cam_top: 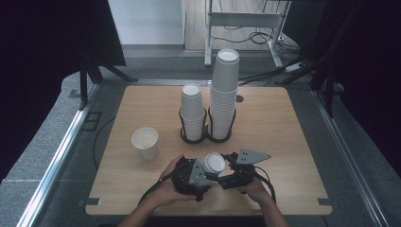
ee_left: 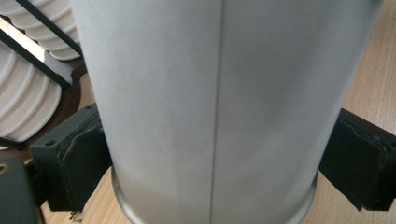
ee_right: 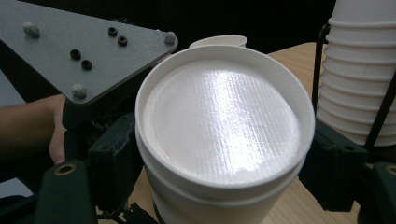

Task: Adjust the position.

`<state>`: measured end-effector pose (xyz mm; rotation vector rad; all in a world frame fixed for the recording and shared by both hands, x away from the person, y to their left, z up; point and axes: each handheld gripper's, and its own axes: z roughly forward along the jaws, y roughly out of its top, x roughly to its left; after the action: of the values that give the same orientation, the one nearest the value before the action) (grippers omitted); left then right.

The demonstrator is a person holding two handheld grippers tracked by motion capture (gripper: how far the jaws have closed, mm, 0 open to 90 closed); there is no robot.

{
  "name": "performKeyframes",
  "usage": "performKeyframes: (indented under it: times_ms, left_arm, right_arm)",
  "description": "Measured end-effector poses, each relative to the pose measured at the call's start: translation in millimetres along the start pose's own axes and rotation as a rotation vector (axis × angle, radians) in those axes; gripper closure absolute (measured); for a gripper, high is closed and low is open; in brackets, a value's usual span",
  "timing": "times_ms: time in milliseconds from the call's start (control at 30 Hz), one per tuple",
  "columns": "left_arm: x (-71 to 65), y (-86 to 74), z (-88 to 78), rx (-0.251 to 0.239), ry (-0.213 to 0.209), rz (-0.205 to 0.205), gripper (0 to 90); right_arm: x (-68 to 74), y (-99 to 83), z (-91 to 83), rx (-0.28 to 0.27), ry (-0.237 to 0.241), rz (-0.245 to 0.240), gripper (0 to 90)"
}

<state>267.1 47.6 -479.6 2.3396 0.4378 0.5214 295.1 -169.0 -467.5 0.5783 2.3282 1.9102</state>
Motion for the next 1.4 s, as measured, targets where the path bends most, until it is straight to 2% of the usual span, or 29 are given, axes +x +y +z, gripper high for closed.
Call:
performKeyframes:
  times_ms: [200,300,433,533,633,767,867,933,1033,1200,1300,1400]
  left_arm:
    - [-0.4,-0.2,0.4,0.023,0.006,0.042,6.0]
    - [0.0,-0.8,1.7,0.031,0.005,0.048,6.5]
    - [0.7,-0.8,1.1,0.014,-0.002,0.026,4.8]
    - [0.5,0.7,0.9,0.014,-0.014,-0.008,2.8]
    - [-1.7,3.0,0.6,-0.002,-0.050,-0.028,0.0]
    - [-0.9,2.9,1.4,0.000,-0.034,-0.036,2.1]
    - [2.9,0.7,2.8,-0.013,-0.028,-0.075,2.5]
    - [4.7,0.3,2.4,-0.035,-0.041,-0.104,2.6]
    - [3.6,1.6,1.7,-0.039,-0.044,-0.101,2.0]
    - [3.5,0.2,6.4,-0.035,-0.039,-0.122,2.4]
    - [3.4,-1.0,6.0,-0.052,-0.038,-0.126,8.7]
    - [3.3,-0.6,4.4,-0.051,-0.030,-0.104,10.4]
  right_arm:
    - [-1.4,-0.7,-0.8,0.023,0.005,0.006,21.9]
    - [-2.7,-1.5,-0.3,0.037,0.005,0.012,21.8]
    - [-1.6,-1.6,0.1,0.021,0.000,0.003,22.4]
    - [0.1,-1.2,0.7,0.001,-0.002,0.003,22.8]
    - [1.6,-1.7,2.8,0.006,-0.028,-0.012,23.0]
    - [0.8,-3.4,3.4,0.002,-0.020,-0.004,23.0]
    - [0.9,-2.8,2.2,-0.011,-0.012,0.002,23.1]
    - [2.0,-2.9,2.9,-0.008,-0.011,-0.001,23.1]
    - [3.5,-4.3,5.4,0.002,-0.009,-0.004,23.1]
    - [4.9,-5.1,7.8,-0.002,-0.003,-0.007,23.1]
    - [5.4,-4.7,7.5,-0.006,-0.003,-0.010,23.1]
    - [4.3,-4.7,6.0,-0.008,-0.001,0.000,23.0]
